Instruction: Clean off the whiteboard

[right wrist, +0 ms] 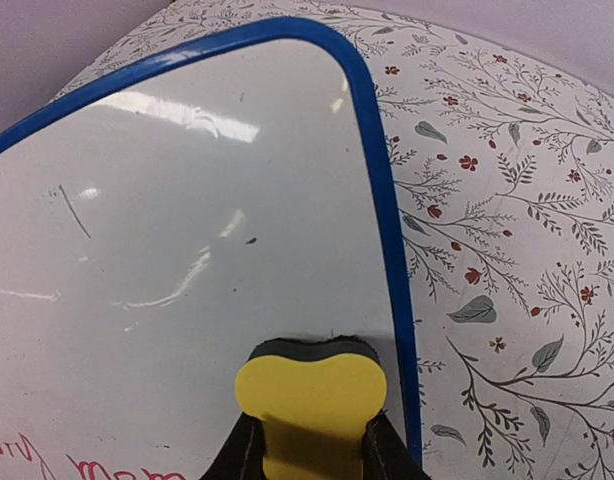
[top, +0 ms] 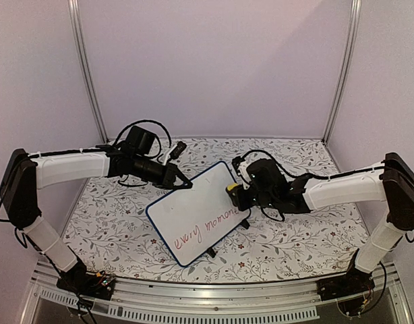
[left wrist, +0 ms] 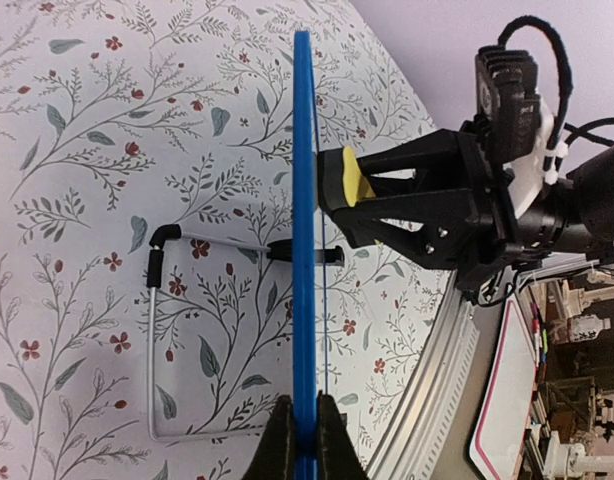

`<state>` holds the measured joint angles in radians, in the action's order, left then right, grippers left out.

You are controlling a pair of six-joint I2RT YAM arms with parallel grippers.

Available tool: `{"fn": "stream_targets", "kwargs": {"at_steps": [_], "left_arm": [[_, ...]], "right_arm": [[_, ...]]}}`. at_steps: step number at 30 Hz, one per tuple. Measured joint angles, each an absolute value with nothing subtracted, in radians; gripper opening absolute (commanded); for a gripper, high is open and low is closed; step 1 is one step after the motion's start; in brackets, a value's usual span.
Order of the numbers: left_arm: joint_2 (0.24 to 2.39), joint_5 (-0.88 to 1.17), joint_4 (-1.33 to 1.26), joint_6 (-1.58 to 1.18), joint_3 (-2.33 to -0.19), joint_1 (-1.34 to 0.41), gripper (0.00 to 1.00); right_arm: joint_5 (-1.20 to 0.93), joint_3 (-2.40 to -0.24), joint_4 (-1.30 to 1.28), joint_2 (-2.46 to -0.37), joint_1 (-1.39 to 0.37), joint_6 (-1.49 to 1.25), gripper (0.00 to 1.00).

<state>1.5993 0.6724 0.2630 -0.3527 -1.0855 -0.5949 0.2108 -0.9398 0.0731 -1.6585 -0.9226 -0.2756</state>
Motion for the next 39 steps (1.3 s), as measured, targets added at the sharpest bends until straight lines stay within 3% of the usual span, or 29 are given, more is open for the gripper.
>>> {"fn": "stream_targets", "kwargs": {"at_steps": [39], "left_arm": [[1.601,0.673,0.263,-0.353,-1.085,-0.594,0.0]], "right_arm": [[0.187,-0.865,0.075,-1.634,-0.923,-0.293,0.19]]}}
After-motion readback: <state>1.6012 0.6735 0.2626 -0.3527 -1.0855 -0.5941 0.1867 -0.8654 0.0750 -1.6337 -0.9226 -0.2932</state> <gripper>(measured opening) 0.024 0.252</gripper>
